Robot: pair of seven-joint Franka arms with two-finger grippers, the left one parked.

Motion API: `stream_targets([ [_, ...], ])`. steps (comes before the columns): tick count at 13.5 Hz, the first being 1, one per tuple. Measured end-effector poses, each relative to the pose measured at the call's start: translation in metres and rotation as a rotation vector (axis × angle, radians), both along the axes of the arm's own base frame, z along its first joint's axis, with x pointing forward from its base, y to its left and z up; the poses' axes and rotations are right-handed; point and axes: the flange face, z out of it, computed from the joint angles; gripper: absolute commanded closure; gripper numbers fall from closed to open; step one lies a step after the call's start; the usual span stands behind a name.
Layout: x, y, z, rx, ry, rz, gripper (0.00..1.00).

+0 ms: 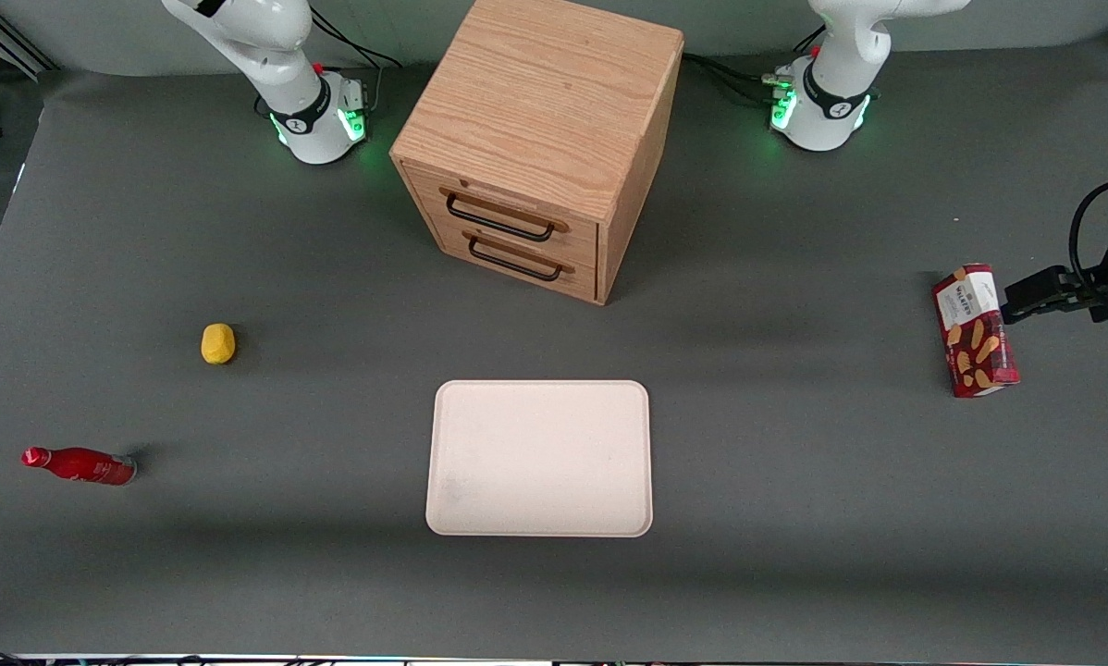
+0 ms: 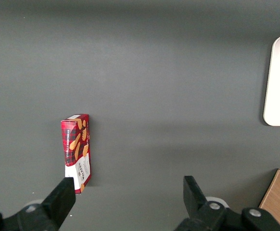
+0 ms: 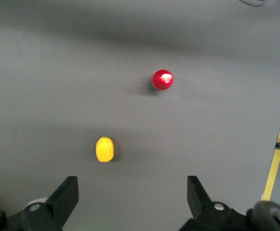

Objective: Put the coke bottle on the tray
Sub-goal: 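Move the right gripper out toward the red Coca-Cola bottle, then lower the open right gripper around the bottle's cap end and close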

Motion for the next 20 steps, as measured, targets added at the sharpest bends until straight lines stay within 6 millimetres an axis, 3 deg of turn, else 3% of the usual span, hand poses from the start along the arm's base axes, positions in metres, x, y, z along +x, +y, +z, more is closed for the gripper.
stream_targets([
  [4,0.000,-0.068,-0.029,0.033,-0.005,-0.013,0.00],
  [6,0.000,-0.081,-0.041,0.044,0.002,-0.023,0.00],
  [11,0.018,-0.077,-0.056,0.039,-0.033,-0.003,0.00],
  [20,0.067,-0.053,-0.152,0.056,-0.002,0.043,0.00],
])
